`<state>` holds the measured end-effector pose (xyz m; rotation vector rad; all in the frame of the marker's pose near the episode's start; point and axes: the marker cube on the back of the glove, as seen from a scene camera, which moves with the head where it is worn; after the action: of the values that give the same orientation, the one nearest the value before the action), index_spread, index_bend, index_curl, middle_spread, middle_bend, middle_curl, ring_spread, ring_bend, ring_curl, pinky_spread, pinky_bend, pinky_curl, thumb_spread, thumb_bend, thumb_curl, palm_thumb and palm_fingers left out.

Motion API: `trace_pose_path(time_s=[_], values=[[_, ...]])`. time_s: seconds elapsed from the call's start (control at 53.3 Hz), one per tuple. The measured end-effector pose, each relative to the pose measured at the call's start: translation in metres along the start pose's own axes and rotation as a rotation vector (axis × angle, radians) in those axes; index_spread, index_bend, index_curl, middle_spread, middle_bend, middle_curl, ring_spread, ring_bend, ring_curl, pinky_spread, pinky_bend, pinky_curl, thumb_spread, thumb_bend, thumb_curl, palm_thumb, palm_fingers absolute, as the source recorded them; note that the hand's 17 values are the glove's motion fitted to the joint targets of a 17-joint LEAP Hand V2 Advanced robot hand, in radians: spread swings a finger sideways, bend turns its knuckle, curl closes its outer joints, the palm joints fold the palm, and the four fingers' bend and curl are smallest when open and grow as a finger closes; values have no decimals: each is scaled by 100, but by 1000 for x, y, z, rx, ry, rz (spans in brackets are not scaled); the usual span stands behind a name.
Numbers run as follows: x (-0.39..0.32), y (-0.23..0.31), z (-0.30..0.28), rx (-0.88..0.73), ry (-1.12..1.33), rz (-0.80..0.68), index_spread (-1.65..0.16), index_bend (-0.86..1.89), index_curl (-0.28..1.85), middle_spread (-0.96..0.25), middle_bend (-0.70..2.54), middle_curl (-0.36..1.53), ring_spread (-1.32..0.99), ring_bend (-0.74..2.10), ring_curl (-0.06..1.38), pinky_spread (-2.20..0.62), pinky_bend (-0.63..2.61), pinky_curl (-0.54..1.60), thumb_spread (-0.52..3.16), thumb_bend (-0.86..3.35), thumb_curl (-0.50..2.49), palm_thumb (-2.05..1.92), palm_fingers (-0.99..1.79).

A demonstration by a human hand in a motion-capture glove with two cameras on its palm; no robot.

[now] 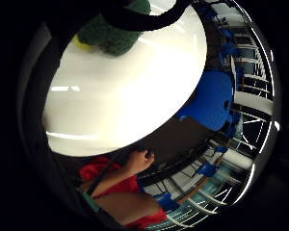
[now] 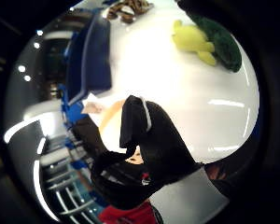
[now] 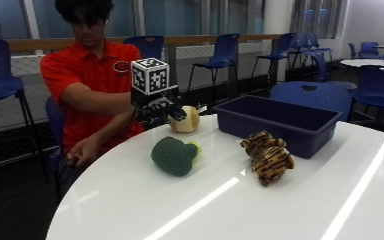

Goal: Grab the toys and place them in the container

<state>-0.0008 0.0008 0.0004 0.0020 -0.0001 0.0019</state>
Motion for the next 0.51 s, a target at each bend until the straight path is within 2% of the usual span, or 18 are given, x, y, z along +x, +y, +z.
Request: trace_pose_path(time_s=[0.094,0.206,0.507], values=[[-1,1,1,6,4,3,-19,19,8,-5,13,4,-3,17,2,2,59,16,73,-2,2,-4,-3],[-2,2,2,17,-2,-2,-23,19,14,-6,15,8,-4,18,4,2,65,21,100,-3,5,-4,-6],[0,5,5,91,-48,-24,-27,16,21,-7,15,15,-4,19,11,2,68,26,124,-4,11,-6,-11]])
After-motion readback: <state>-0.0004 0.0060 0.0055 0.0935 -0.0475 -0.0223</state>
